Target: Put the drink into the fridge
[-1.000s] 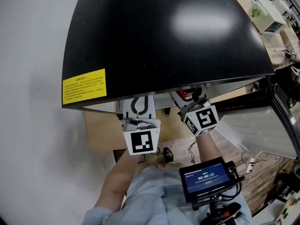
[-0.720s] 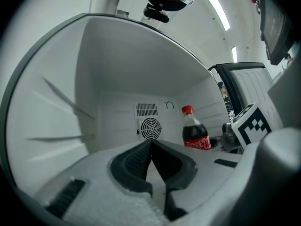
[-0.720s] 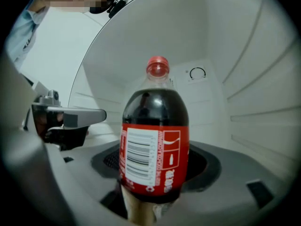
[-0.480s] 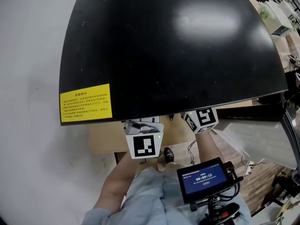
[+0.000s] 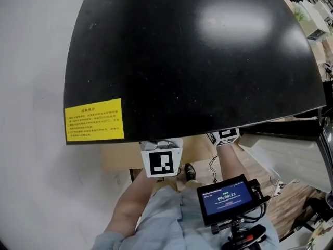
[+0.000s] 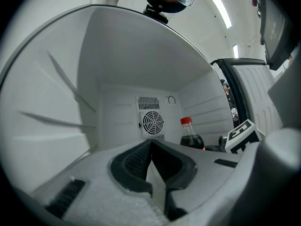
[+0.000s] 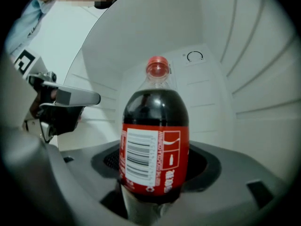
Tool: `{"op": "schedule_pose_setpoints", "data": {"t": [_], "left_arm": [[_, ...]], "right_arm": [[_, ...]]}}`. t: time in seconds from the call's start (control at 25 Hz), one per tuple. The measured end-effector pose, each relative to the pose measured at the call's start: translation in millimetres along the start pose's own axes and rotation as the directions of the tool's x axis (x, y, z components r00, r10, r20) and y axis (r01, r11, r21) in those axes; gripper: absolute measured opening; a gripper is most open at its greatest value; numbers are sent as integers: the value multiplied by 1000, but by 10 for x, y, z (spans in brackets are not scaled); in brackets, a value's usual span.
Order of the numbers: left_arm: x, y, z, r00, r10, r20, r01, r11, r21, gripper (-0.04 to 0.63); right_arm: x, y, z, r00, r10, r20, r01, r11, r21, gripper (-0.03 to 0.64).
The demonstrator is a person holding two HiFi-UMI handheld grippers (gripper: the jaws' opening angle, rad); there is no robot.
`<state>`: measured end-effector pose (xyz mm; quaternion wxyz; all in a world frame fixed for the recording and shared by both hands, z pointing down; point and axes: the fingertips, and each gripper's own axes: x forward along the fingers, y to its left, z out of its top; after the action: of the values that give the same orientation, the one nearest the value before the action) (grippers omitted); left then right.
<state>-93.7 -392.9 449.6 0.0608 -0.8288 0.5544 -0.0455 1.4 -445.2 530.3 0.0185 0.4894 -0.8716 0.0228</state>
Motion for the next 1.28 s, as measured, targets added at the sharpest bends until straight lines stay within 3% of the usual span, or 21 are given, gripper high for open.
{"op": "schedule_pose_setpoints", "data": {"t": [0.44,0.72,1.04,1.28], "left_arm": [[-7,23,-31,1000,1,-11,-1,1000,2,9],[-72,-13,41,1000,2,-3,-2,1000,-2,9],[-202,-25,49,1000,15,-11,-15,1000,-2,9],[-223,2,86,1000,24,-1,-24,1000,-7,9]], "right_arm": [[11,-17,-32,1000,2,10,-2,1000,-16,330],[-35,45,-57,1000,26,-15,-27,999,-37,434],[-55,131,-20,1000,29,-10,-30,996,-86,327],[-61,154,-24,999,38,-19,-40,994,-97,319]]}}
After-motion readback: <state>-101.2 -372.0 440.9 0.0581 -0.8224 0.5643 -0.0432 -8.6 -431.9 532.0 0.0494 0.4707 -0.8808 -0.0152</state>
